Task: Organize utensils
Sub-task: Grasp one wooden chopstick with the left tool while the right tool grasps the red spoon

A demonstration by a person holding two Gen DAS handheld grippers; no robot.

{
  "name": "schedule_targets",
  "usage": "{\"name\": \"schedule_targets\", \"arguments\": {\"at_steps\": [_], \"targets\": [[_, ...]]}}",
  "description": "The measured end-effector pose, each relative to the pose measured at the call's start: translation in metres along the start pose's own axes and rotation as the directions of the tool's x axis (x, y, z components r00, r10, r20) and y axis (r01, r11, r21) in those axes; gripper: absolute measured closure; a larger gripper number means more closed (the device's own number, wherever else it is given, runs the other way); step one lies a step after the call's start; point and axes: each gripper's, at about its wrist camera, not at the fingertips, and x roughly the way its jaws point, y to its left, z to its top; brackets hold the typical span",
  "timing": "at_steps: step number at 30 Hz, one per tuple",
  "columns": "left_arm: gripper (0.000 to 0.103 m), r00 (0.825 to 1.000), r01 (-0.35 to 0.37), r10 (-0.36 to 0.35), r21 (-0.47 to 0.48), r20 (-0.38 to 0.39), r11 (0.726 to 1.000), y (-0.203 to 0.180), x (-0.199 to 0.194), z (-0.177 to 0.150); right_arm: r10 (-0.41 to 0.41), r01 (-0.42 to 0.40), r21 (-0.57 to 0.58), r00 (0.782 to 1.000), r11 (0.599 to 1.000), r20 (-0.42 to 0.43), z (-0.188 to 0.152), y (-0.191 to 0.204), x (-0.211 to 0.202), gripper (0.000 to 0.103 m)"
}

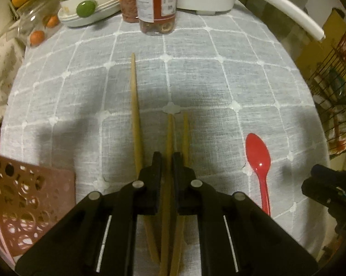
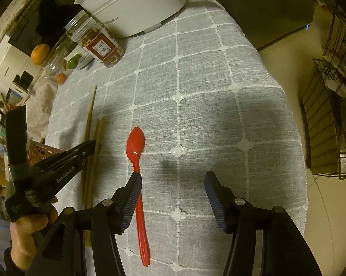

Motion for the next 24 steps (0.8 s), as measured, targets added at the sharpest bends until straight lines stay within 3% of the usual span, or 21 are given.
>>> {"name": "schedule_targets", "arguments": {"at_steps": [3,6,13,19,22,24], "targets": [[0.097,1.000,-0.014,0.014,0.039,-0.004,0.999,-0.007,0.001,0.005,-0.029,0.029,-0.010,1.000,1.000,-0.001,0.001,0.000,0.002,0.044],[0.097,0.996,-0.016,0.009,0.082,0.085,0.996,-0.015,-0.018,-0.005,-0.047,0.047,-0.037,0.999,0.998,-0.003,0.003,0.006,0.006,0.044],[0.097,0.971,0.091,-0.131,0.196,0.202,0.976,-0.015,-0.087,-0.047,-0.064,0.064,-0.084,0.998,0.994,0.006,0.017,0.023,0.017,0.044],[0.097,0.946,0.153,-0.204,0.209,0.251,0.966,0.012,-0.134,-0.070,-0.078,0.077,-0.177,0.997,0.981,0.003,0.024,0.057,0.036,0.045],[0.097,0.940,0.149,-0.208,0.221,0.270,0.964,0.026,-0.149,-0.080,-0.121,0.119,-0.232,0.993,0.965,0.006,0.025,0.073,0.048,0.051],[0.097,0.939,0.149,-0.208,0.220,0.275,0.964,0.035,-0.153,-0.085,-0.159,0.158,-0.270,0.987,0.950,0.018,0.024,0.081,0.056,0.061]]}}
